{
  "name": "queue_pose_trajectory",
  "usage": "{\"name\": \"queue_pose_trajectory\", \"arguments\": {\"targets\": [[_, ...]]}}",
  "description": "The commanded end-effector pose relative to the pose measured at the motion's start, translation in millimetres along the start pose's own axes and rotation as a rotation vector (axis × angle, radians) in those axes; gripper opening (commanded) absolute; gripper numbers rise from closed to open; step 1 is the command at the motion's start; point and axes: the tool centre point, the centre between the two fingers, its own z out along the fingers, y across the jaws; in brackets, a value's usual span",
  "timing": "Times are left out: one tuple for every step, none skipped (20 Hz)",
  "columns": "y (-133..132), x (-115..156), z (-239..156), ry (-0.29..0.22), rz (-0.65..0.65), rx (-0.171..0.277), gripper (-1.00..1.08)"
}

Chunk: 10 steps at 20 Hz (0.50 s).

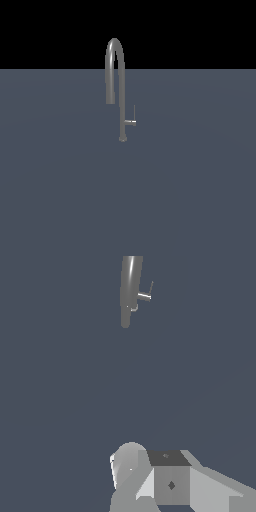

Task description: Turn on the faucet by rotating a designated handle.

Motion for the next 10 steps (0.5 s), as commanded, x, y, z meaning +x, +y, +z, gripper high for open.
{"name": "queue_pose_trajectory", "arguments": {"targets": [[0, 0, 0, 0.000, 0.000, 0.000, -1.00], [0, 0, 0, 0.000, 0.000, 0.000, -1.00], [0, 1, 0, -0.001, 0.001, 0.001, -1.00], [0, 1, 0, -0.003, 0.003, 0.003, -1.00], [0, 2, 0, -0.005, 0.006, 0.006, -1.00], [-1, 3, 0, -0.007, 0.009, 0.009, -1.00], [-1, 5, 0, -0.010, 0.013, 0.013, -1.00], [-1, 7, 1, -0.014, 0.017, 0.018, -1.00], [-1, 9, 1, -0.018, 0.023, 0.023, -1.00], [-2, 11, 1, -0.023, 0.029, 0.030, -1.00]]}}
